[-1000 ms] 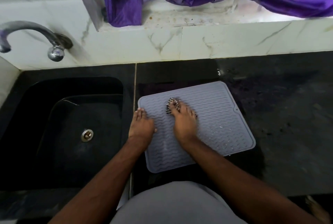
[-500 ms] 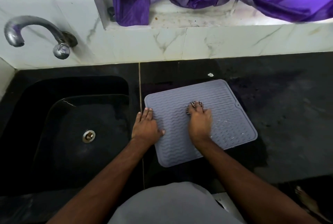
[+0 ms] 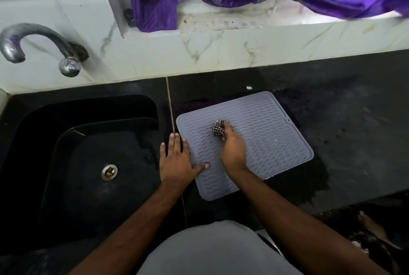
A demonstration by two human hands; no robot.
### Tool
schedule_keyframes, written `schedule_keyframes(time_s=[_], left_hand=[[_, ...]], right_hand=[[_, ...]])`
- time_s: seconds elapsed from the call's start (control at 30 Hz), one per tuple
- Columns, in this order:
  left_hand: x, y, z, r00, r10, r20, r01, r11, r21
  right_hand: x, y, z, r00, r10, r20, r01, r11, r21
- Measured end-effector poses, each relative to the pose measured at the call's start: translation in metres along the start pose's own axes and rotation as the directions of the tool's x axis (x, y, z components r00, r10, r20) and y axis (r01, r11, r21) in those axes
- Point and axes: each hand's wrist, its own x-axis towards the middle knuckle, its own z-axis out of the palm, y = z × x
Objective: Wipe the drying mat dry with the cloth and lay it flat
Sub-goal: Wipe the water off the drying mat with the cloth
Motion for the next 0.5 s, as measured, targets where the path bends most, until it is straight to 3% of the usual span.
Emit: schedule_keyframes(time_s=[0.07, 0.1, 0.17, 0.23, 0.33, 0.43, 0.5], left_hand=[[-0.003, -0.002, 0.001, 1.0, -0.002, -0.016, 0.002, 1.0, 0.014], [-0.004, -0.002, 0.001, 1.0, 0.002, -0.029, -0.001, 1.0, 0.023], [-0.005, -0.002, 0.002, 0.997, -0.003, -0.073, 0.003, 1.0, 0.008], [-0.006, -0.001, 0.001, 0.997, -0.032, -0.075, 0.03, 0.999, -0.028], [-0.006, -0.001, 0.0, 0.994, -0.11, 0.025, 0.111, 0.992, -0.054], [-0.005, 0.003, -0.002, 0.991, -0.123, 0.059, 0.126, 0.991, -0.048], [-0.005, 0.006, -0.004, 0.993, -0.11, 0.045, 0.112, 0.992, -0.051]], right_hand=[[-0.013, -0.014, 0.004, 0.991, -0.075, 0.109, 0.091, 0.984, -0.155], [-0.016, -0.02, 0.007, 0.972, -0.143, 0.187, 0.168, 0.978, -0.127], [-0.016, -0.031, 0.009, 0.91, -0.268, 0.317, 0.259, 0.963, 0.069], [-0.011, -0.036, 0.011, 0.889, -0.303, 0.345, 0.227, 0.943, 0.243], [-0.002, -0.029, -0.002, 0.991, -0.093, 0.093, 0.059, 0.947, 0.316], [0.014, 0.001, -0.024, 0.988, 0.087, -0.128, -0.045, 0.954, 0.297], [0.03, 0.022, -0.031, 0.974, 0.149, -0.168, -0.113, 0.972, 0.208]])
